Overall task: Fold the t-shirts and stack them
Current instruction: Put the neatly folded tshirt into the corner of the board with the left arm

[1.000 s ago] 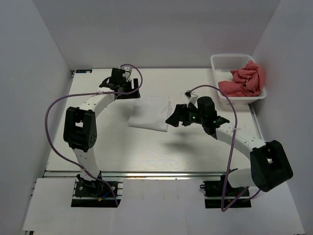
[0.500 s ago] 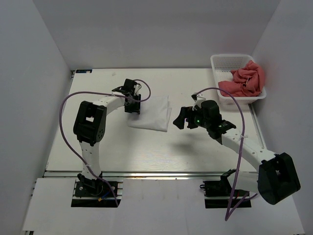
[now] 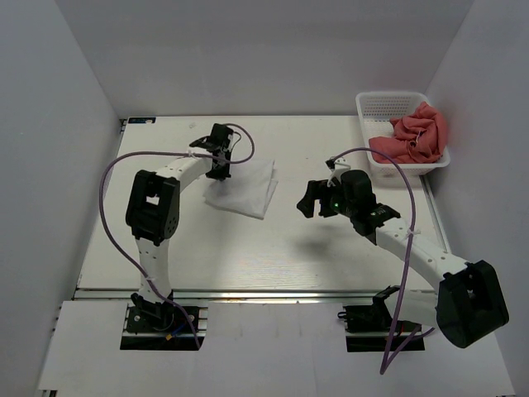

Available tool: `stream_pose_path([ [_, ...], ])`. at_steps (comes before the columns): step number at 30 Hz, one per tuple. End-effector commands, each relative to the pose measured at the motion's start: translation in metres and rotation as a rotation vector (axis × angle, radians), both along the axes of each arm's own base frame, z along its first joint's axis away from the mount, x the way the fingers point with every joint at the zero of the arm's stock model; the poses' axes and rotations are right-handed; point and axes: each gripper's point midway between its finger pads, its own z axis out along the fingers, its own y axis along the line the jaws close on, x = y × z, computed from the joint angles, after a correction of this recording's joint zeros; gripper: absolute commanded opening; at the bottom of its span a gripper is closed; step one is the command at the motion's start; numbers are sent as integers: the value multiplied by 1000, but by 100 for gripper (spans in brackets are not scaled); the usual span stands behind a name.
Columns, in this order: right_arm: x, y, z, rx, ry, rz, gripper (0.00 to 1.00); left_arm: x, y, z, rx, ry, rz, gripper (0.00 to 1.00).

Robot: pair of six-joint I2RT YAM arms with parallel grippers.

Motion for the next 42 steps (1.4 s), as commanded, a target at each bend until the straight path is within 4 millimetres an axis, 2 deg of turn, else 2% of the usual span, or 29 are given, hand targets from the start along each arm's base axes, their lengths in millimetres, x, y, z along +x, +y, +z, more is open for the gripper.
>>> stream_pose_path([
  [1, 10, -5, 17, -13, -73, -26, 90, 38, 42, 57, 180, -168, 67, 0],
  [4, 16, -6, 22, -24, -92, -31, 90, 58, 65, 92, 276, -245, 101, 0],
  [5, 17, -7, 21, -29, -92, -40, 90, 61, 68, 93, 302, -240, 99, 0],
  [6, 19, -7, 22, -32, -96, -43, 90, 69, 82, 108, 326, -272, 133, 0],
  [8, 23, -7, 23, -39, -100, -49, 90, 79, 93, 111, 366, -276, 124, 0],
  [10, 29, -6, 23, -48, -100, -53, 90, 89, 114, 110, 408, -274, 132, 0],
  [11, 30, -5, 24, -47, -101, -52, 90, 95, 120, 116, 413, -287, 139, 0],
  [12, 34, -4, 23, -50, -96, -53, 90, 101, 135, 118, 422, -294, 159, 0],
  [15, 41, 0, 22, -59, -88, -50, 90, 118, 158, 121, 441, -306, 186, 0],
  [16, 44, 1, 25, -56, -93, -51, 90, 122, 175, 122, 453, -303, 207, 0],
  [17, 50, 3, 24, -60, -90, -52, 90, 131, 183, 131, 455, -331, 208, 0],
  [19, 54, 8, 28, -54, -95, -42, 90, 142, 206, 121, 455, -326, 226, 0],
  [20, 59, 10, 23, -63, -79, -37, 90, 150, 215, 130, 469, -352, 229, 0],
  [21, 60, 15, 23, -54, -72, -15, 90, 154, 222, 128, 476, -358, 237, 0],
  [22, 63, 18, 24, -50, -73, -8, 90, 159, 227, 113, 479, -336, 228, 0],
  [23, 67, 21, 24, -46, -68, -6, 90, 166, 242, 121, 493, -361, 243, 0],
  [24, 68, 24, 25, -37, -66, 8, 90, 172, 247, 127, 486, -382, 253, 0],
  [25, 72, 27, 26, -34, -67, 7, 90, 175, 258, 113, 491, -359, 247, 0],
  [28, 78, 31, 20, -34, -50, 16, 90, 182, 272, 115, 480, -381, 254, 0],
  [29, 81, 32, 16, -37, -40, 15, 90, 183, 282, 110, 475, -377, 263, 0],
  [30, 82, 33, 17, -34, -41, 17, 90, 186, 280, 111, 463, -389, 255, 0],
  [31, 83, 36, 19, -27, -41, 26, 90, 186, 286, 107, 450, -391, 254, 0],
  [33, 85, 38, 16, -24, -32, 26, 90, 190, 293, 114, 451, -425, 272, 0],
  [35, 86, 40, 15, -18, -25, 25, 90, 193, 296, 98, 435, -411, 259, 0],
  [36, 88, 41, 15, -14, -31, 27, 90, 197, 296, 105, 435, -436, 264, 0],
  [38, 91, 43, 15, 6, -36, 19, 90, 201, 304, 93, 437, -430, 274, 0],
  [42, 94, 55, 19, 35, -33, 60, 90, 203, 313, 91, 447, -429, 306, 0],
])
